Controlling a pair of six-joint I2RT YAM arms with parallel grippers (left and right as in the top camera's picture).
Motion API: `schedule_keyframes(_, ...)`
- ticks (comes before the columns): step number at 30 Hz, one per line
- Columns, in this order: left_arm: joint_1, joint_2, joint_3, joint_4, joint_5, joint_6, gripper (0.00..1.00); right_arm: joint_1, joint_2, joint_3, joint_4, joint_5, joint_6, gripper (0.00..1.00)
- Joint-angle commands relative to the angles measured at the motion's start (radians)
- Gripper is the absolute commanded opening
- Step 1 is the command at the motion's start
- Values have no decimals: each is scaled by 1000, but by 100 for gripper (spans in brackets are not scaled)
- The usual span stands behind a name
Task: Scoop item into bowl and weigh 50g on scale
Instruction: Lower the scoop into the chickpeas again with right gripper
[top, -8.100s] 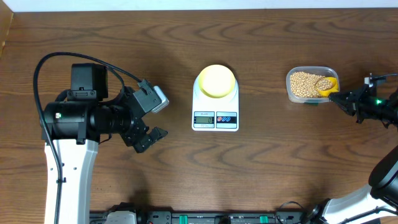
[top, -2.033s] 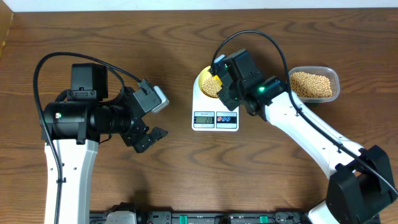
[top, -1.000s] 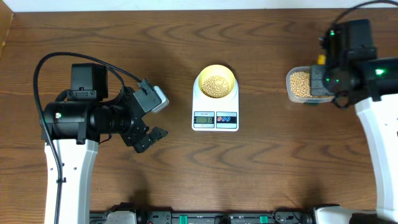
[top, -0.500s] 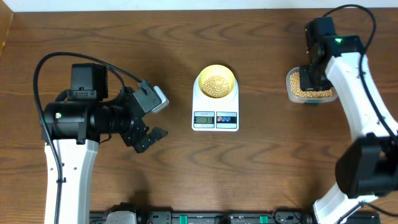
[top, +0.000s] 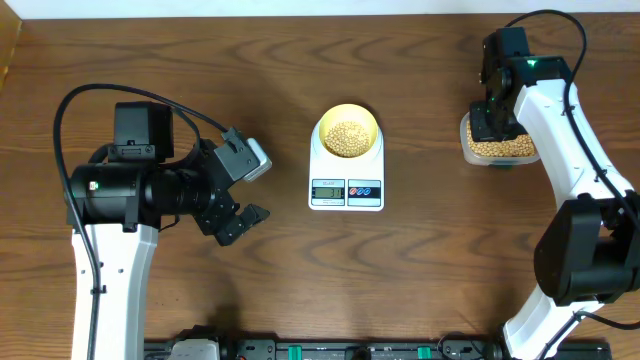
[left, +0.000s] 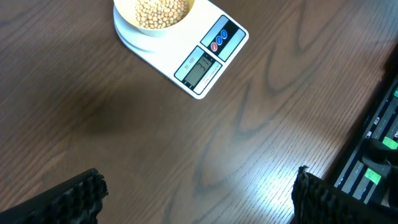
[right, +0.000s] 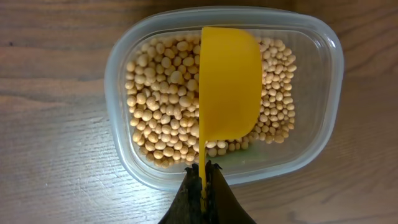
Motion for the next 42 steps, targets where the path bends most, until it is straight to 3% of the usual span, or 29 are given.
schedule_keyframes(1,0,-3,-2,-3,16,16,98,-2,3,-3,-1,-42,-68,1)
schedule_keyframes(11,0,-3,-2,-3,16,16,98,-7,4,-44,-9,-79,-93,1)
schedule_keyframes(20,0,-3,-2,-3,16,16,98,-49,4,-126,22,-228,-108,1)
schedule_keyframes(34,0,-3,-2,-3,16,16,98,-291,5,-142,62,-659,-103,1)
schedule_keyframes(42,0,-3,-2,-3,16,16,98,-397,7,-157,47,-780,-103,1)
